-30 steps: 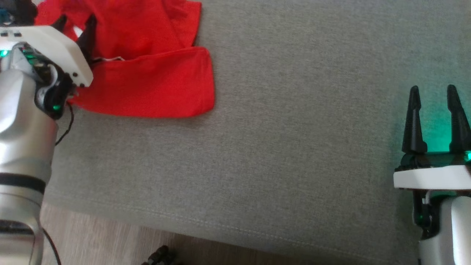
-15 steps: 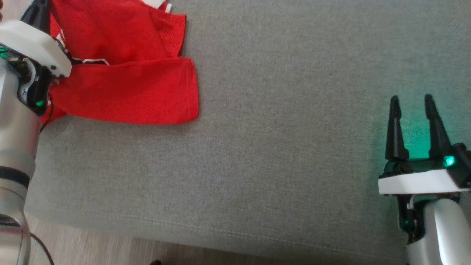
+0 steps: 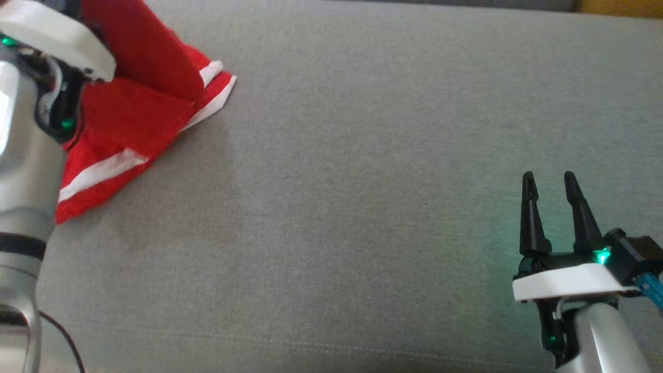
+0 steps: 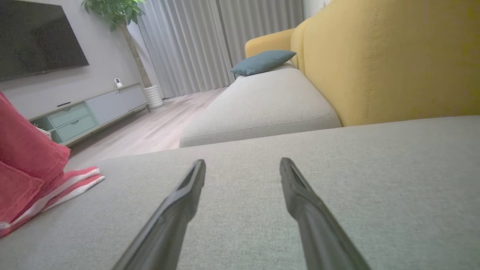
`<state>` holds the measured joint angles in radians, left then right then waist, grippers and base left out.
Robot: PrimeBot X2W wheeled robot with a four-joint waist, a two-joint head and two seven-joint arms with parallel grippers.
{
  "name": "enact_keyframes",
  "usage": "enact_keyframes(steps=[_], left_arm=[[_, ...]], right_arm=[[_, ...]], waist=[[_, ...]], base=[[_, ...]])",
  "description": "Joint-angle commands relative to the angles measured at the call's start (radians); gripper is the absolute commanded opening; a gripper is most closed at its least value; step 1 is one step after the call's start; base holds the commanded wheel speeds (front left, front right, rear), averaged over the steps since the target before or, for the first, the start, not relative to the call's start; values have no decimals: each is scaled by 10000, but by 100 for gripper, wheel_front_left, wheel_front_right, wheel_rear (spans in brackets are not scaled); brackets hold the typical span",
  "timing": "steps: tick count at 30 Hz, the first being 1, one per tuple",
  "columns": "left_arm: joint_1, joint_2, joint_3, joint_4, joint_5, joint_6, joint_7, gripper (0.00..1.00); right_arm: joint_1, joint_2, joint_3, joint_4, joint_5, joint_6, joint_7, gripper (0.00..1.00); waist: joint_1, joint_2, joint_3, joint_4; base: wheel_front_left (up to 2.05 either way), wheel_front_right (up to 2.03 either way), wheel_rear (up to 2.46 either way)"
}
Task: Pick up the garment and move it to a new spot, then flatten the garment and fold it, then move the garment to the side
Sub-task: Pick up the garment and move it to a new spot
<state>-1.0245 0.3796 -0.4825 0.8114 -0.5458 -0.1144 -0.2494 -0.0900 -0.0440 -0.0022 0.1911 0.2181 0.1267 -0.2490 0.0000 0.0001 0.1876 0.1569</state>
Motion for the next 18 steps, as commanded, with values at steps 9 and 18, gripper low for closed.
enact_keyframes(steps=[9, 18], left_arm=[[110, -511, -226, -3312, -78, 595, 596, 0], [60, -1506, -579, -4920, -226, 1310, 1330, 0]], right_arm=[[-70, -62, 570, -432, 502, 40, -125, 100], [-508, -62, 1067, -858, 748, 40, -126, 100]], waist=[[0, -1, -785, -1278], [0, -1, -317, -2568]], base=[[0, 0, 0], [0, 0, 0]])
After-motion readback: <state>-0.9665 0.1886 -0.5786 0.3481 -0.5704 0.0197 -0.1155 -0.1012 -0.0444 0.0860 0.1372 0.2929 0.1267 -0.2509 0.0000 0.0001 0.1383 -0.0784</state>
